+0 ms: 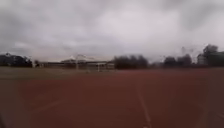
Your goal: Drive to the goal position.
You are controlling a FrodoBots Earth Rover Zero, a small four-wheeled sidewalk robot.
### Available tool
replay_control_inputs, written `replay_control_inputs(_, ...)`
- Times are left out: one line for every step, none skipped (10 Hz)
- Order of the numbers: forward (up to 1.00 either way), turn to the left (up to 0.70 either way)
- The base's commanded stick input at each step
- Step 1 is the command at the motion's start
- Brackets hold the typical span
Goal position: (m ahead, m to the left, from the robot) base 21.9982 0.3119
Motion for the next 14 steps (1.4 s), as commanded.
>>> replay_control_inputs(0.7,0.0)
replay_control_inputs(0.7,0.0)
replay_control_inputs(0.7,0.0)
replay_control_inputs(0.7,0.0)
replay_control_inputs(0.7,0.0)
replay_control_inputs(0.7,0.0)
replay_control_inputs(0.7,0.0)
replay_control_inputs(0.7,0.0)
replay_control_inputs(0.7,0.0)
replay_control_inputs(0.7,0.0)
replay_control_inputs(0.7,0.0)
replay_control_inputs(0.7,0.0)
replay_control_inputs(0.7,0.0)
replay_control_inputs(0.7,0.0)
